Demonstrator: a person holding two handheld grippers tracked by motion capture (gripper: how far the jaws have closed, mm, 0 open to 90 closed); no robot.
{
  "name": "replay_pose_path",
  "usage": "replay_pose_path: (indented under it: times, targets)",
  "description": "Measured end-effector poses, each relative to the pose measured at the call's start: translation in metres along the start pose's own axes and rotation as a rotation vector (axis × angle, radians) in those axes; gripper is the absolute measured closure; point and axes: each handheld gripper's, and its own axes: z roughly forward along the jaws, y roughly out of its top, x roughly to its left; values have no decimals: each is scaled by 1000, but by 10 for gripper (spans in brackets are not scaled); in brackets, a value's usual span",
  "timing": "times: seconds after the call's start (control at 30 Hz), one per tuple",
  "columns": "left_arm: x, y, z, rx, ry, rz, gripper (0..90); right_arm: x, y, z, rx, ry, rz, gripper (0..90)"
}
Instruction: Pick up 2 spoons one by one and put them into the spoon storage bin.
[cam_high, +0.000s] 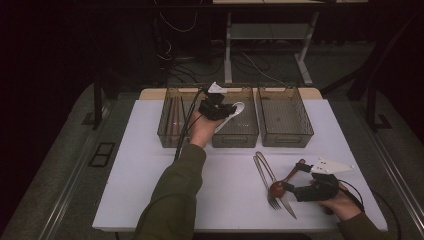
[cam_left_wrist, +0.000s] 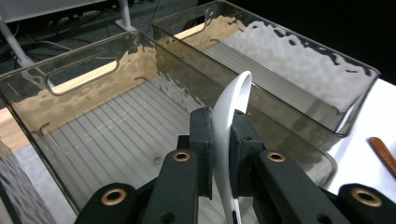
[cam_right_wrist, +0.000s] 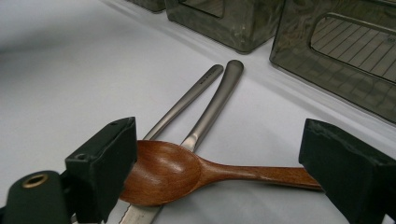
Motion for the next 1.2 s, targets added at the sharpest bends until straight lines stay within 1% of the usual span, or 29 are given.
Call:
replay_pose_path:
  times: [0.1, 0.13, 0.17, 0.2, 0.27, 0.3, 0.37, 0.47, 0.53, 0.57, 0.63, 0.67, 0.7, 0.73, 0.8, 0.83, 0.87, 0.9, 0.93, 0.97, 1.0, 1.03, 1.1, 1.13, 1.2]
  targets:
    - [2, -2, 6, 27, 15, 14, 811, 0, 0, 0, -1, -1, -3, 115]
    - [2, -3, 8, 23, 20, 0, 811, 0, 0, 0, -1, 0, 0, 115]
    - [3, -4, 9, 31, 18, -2, 810, 0, 0, 0, 1, 2, 6, 115]
    - [2, -5, 12, 15, 19, -26, 810, 0, 0, 0, 1, 1, 4, 115]
    - [3, -6, 13, 44, 21, -11, 807, 0, 0, 0, -1, 1, -2, 115]
    - [3, -6, 14, 44, 19, -18, 799, 0, 0, 0, -2, 1, -3, 115]
    - [3, -7, 15, 51, 25, -15, 742, 0, 0, 0, -1, 2, -3, 115]
    - [3, -6, 14, 36, 21, -28, 700, 0, 0, 0, -1, 1, -2, 115]
    - [2, -6, 12, 33, 17, -25, 671, 0, 0, 0, -1, 2, -3, 115]
    - [2, -6, 10, 36, 13, -19, 659, 0, 0, 0, 0, 2, -2, 115]
    - [2, -5, 8, 28, 4, -20, 629, 0, 0, 0, 4, 3, 3, 115]
    - [0, -5, 7, 14, 0, -34, 611, 0, 0, 0, 5, 4, 3, 115]
    - [1, -5, 6, 11, -7, -24, 589, 0, 0, 0, 3, 3, -1, 115]
    - [1, -6, 3, 23, -16, -16, 567, 0, 0, 0, 4, 3, 0, 115]
    - [-1, -7, 1, 14, -20, -25, 539, 0, 0, 0, 4, 3, 1, 115]
    - [-1, -7, -1, 26, -24, -7, 526, 0, 0, 0, 4, 3, 1, 115]
    - [-3, -8, -2, 13, -29, -20, 511, 0, 0, 0, 4, 3, 1, 115]
    - [-4, -9, -5, 10, -33, -21, 495, 0, 0, 0, 4, 4, 1, 115]
    - [-4, -11, -8, 12, -36, -8, 484, 0, 0, 0, 5, 3, 1, 115]
    - [-6, -13, -10, -5, -38, -17, 471, 0, 0, 0, 5, 2, 1, 115]
    - [-6, -15, -14, 0, -42, -6, 459, 0, 0, 0, 4, 2, 1, 115]
    - [-8, -17, -17, -14, -46, -19, 449, 0, 0, 0, 3, 2, 2, 115]
    - [-9, -21, -25, -19, -56, -18, 430, 0, 0, 0, 5, 2, 1, 115]
    - [-10, -24, -29, -21, -56, -7, 426, 0, 0, 0, 5, 1, 2, 115]
    - [-12, -29, -36, -28, -62, -8, 406, 0, 0, 0, 9, 6, 5, 115]
